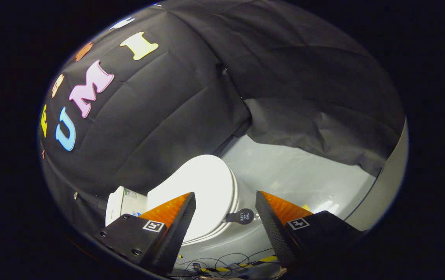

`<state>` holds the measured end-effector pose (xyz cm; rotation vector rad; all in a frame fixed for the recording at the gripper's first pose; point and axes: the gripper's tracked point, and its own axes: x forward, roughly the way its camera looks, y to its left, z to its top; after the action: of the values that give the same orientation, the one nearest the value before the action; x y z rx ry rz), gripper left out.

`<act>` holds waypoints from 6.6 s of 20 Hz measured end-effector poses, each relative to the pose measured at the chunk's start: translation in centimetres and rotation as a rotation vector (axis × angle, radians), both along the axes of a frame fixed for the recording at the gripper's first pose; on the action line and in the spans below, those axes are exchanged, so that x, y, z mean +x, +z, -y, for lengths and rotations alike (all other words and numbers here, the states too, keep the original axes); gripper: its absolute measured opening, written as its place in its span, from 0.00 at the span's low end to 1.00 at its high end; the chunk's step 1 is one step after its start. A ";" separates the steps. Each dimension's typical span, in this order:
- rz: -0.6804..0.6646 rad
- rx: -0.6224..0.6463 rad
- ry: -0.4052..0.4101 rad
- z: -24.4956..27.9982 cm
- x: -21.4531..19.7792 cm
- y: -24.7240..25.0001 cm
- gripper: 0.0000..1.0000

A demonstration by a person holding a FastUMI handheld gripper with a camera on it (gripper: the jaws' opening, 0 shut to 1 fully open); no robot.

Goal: Open the toilet lid.

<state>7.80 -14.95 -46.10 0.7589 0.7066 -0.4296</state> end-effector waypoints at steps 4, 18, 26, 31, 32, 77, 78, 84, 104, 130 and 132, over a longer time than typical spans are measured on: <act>-0.046 0.109 -0.036 0.2 -0.3 -4.8 0.97; -0.066 0.412 -0.029 -2.5 0.4 -13.5 0.80; -0.039 0.542 -0.056 -3.6 0.9 -14.8 0.51; -0.007 0.605 -0.067 -3.4 1.5 -14.7 0.34; -0.002 0.618 -0.099 -5.4 1.3 -14.9 0.26; 0.309 -0.278 0.259 -21.7 7.4 17.1 0.05; 0.312 -0.305 0.267 -22.4 7.5 17.6 0.05; 0.331 -0.461 0.352 -27.7 7.8 20.7 0.05; 0.384 -0.786 0.625 -45.9 9.9 24.3 0.06; 0.481 -0.674 0.725 -49.8 8.2 30.0 0.93; 0.499 -0.662 0.723 -48.5 7.2 31.6 0.99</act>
<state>15.04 33.53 -14.53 -0.0534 0.2905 0.1955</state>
